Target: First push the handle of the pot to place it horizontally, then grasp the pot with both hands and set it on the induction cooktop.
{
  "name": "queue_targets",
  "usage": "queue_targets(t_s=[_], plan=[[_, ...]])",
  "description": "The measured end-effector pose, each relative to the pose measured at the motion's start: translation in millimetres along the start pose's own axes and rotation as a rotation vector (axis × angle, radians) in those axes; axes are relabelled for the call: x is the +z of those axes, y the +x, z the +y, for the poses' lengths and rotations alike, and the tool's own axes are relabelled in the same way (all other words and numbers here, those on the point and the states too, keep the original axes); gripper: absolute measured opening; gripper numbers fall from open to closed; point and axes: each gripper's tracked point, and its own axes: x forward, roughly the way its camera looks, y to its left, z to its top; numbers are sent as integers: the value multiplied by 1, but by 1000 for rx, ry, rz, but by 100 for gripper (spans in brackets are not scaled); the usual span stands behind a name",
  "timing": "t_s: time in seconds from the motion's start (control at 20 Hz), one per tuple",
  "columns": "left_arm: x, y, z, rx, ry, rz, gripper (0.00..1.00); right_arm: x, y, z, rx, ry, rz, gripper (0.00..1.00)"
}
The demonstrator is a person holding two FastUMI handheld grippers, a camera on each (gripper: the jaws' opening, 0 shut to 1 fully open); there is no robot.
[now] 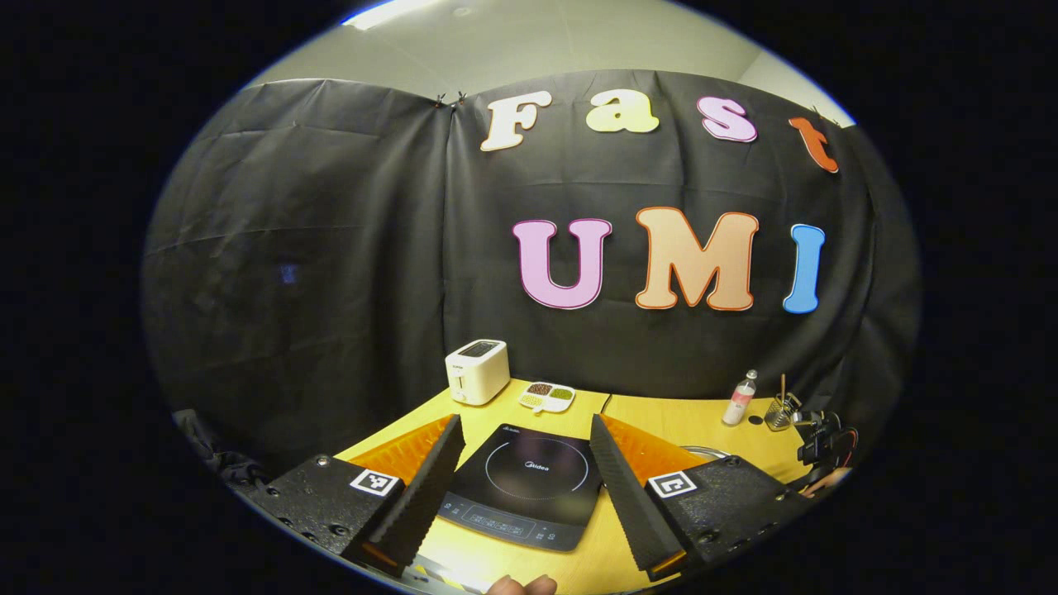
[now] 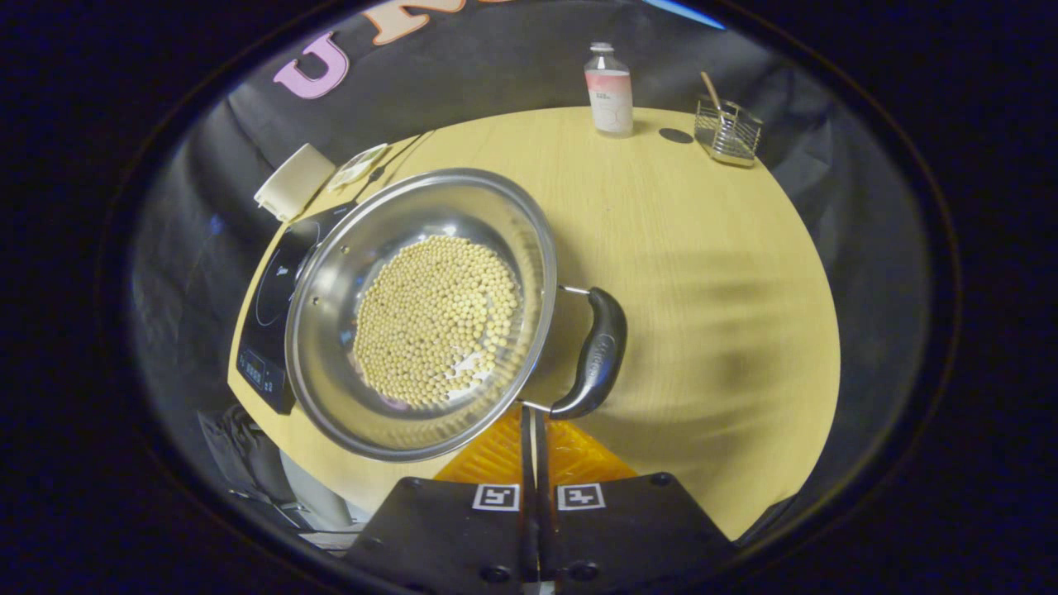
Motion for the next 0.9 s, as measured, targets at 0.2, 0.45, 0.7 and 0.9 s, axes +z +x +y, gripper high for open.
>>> queue_targets(t_s=[0.2,0.45,0.7,0.9], plan=[[-6,4,-14,-34,16,14,94,7,2,-9,-3,21,-12,2],[-26,27,-36,-123,-4,77,89,11,-6,-11,-25,44,-39,2],[-44,69,-50,-222,-23,127,94,15,-27,-4,-74,97,-91,2],[-53,97,-57,-315,-58,157,94,31,-52,10,-105,162,-194,0]])
